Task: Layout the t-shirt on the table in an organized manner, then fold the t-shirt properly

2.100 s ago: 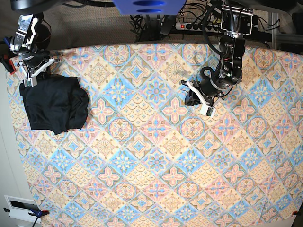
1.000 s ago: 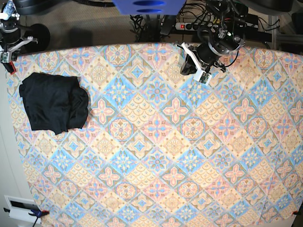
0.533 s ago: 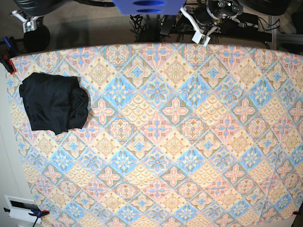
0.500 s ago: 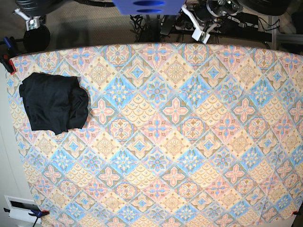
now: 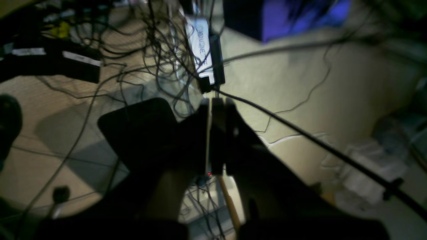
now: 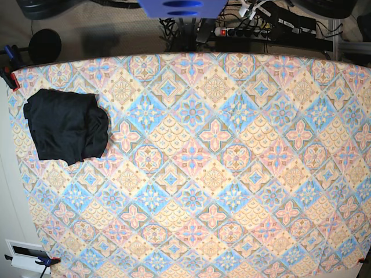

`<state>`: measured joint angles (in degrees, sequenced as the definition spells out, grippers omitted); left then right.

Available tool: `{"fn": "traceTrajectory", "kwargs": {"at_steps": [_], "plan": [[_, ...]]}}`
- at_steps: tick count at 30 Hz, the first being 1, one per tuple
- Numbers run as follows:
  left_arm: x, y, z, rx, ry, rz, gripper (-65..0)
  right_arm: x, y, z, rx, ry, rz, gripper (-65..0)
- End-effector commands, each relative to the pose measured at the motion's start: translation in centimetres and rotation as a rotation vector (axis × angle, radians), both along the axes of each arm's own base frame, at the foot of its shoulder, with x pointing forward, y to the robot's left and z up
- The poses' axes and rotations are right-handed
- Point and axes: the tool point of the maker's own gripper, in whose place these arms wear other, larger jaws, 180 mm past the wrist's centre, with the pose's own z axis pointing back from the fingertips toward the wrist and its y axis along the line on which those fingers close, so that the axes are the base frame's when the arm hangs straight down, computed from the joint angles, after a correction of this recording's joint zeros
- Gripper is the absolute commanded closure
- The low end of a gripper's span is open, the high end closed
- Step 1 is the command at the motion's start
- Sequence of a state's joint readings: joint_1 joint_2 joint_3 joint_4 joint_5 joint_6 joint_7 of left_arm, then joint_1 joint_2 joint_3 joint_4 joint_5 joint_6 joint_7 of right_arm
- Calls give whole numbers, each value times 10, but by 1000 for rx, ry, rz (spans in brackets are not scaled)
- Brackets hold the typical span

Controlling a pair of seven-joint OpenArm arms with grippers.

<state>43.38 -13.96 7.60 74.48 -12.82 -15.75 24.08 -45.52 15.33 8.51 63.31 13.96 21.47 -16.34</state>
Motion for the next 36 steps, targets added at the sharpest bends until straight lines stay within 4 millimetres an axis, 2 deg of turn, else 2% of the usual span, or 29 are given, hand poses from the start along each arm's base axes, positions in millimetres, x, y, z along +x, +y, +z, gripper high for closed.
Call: {"fn": "traceTrajectory", "kwargs": {"at_steps": [1,3,4,6,10,13,16,19,22,24,25,28,30,32,36], "plan": [[-3,2,-8,-1,0,3,-1,-30,-6,-3,-6,77,-7,0],[-3,8,-26,19,-1,7,-1,-32,-9,-19,-10,76,-50,0],[-1,10,-33,25,-1,-1,-1,-21,-8,-28,-7,44,-70,0],[1,10,-44,27,19,-10,-1,-11,-3,-41,4,23,-82,0],[25,17,-63,51,27,-3,-1,1,9,-63,25,44,-70,0],[43,16,-76,59,2,30,-1,15,41,-76,70,34,-105,0],[66,10,-87,54,-72,89,-1,41,73,-84,116,-11,-136,0],[74,19,-98,81,-85,132,-2,65,84,-88,133,-42,-147,0],[92,15,-102,84,-117,166,-4,96,91,-90,147,-89,-148,0],[110,14,-101,80,-154,176,-4,121,91,-90,149,-128,-150,0],[117,7,-101,70,-164,178,-4,129,91,-90,150,-140,-149,0],[123,5,-101,81,-172,180,-4,152,91,-89,151,-173,-149,0],[126,13,-103,129,-184,162,-4,160,89,-88,148,-185,-155,0],[124,16,-104,165,-191,111,-4,167,76,-89,101,-199,-207,0],[124,8,-104,169,-194,105,-4,173,55,-90,31,-215,-302,0]]}}
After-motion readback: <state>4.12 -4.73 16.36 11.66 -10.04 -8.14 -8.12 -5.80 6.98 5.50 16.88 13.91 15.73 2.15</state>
